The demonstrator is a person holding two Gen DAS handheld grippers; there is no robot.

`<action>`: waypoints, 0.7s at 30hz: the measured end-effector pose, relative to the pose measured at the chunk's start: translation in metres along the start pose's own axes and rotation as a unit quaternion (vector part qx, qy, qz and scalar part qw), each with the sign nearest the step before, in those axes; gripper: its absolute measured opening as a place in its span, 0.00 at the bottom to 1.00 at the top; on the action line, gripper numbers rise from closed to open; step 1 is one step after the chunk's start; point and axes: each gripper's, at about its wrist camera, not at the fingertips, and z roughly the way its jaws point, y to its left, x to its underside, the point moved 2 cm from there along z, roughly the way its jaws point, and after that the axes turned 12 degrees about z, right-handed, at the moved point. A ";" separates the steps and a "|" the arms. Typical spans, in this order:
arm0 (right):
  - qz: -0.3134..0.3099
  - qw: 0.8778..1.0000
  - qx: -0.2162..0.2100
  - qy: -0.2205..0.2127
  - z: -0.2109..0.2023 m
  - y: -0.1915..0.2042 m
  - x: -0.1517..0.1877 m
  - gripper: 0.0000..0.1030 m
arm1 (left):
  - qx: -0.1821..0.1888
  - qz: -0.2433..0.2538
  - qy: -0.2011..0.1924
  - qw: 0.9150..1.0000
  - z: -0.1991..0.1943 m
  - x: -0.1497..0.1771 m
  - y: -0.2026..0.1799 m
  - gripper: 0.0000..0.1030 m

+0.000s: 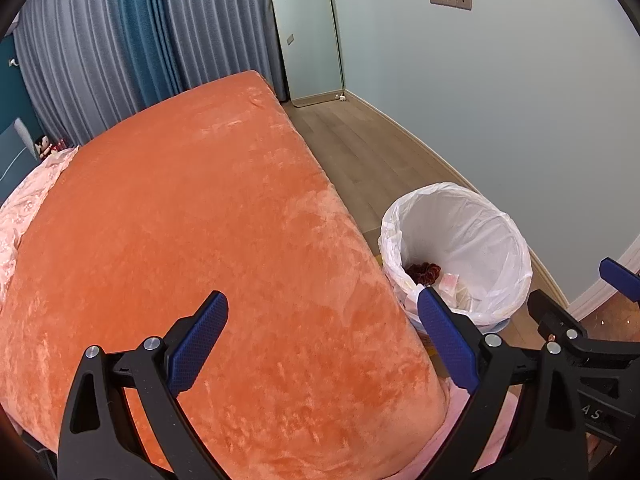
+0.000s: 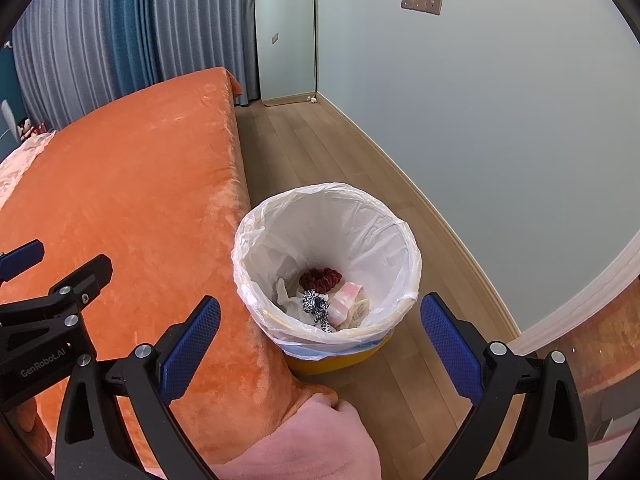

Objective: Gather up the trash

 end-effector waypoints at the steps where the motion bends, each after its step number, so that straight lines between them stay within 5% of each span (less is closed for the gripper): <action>1: 0.000 1.000 0.000 0.001 0.000 0.000 0.001 0.93 | -0.001 0.001 0.001 1.000 0.001 0.000 -0.001 0.88; 21: 0.001 1.000 0.005 0.005 0.004 -0.005 0.003 0.93 | -0.001 0.002 0.008 1.000 0.004 0.002 -0.002 0.88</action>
